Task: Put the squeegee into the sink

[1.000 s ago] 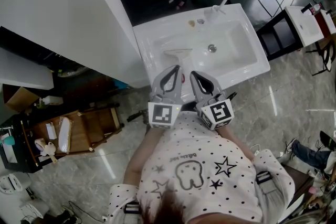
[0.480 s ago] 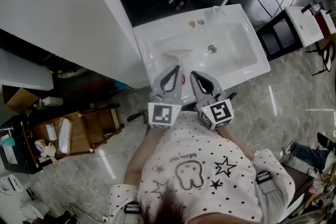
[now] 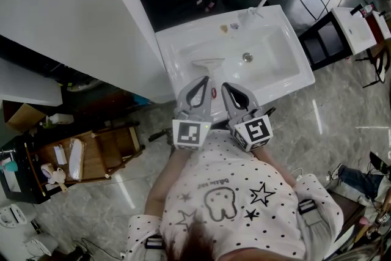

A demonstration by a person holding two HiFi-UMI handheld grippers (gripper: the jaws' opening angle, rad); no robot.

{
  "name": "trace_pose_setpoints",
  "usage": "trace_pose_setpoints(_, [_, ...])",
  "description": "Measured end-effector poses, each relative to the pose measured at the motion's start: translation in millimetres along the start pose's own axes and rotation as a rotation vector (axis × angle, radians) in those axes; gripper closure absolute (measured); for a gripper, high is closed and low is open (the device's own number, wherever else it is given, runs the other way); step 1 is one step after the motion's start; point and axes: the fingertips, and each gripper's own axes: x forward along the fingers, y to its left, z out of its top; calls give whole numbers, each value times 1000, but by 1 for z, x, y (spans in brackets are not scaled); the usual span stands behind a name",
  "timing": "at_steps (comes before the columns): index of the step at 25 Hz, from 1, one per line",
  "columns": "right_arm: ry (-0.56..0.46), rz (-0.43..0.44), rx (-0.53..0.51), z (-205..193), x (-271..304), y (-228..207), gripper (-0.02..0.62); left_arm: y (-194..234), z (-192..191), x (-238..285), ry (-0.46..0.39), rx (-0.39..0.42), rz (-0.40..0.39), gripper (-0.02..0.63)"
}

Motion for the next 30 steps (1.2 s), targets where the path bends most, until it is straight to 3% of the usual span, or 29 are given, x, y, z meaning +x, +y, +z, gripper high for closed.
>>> trace_pose_setpoints(16, [22, 43, -26, 0, 5, 13, 600, 7, 3, -10, 7, -5, 28, 609])
trace_pose_setpoints(30, [19, 37, -36, 7, 1, 6, 600, -23, 0, -12, 32, 13, -83, 607])
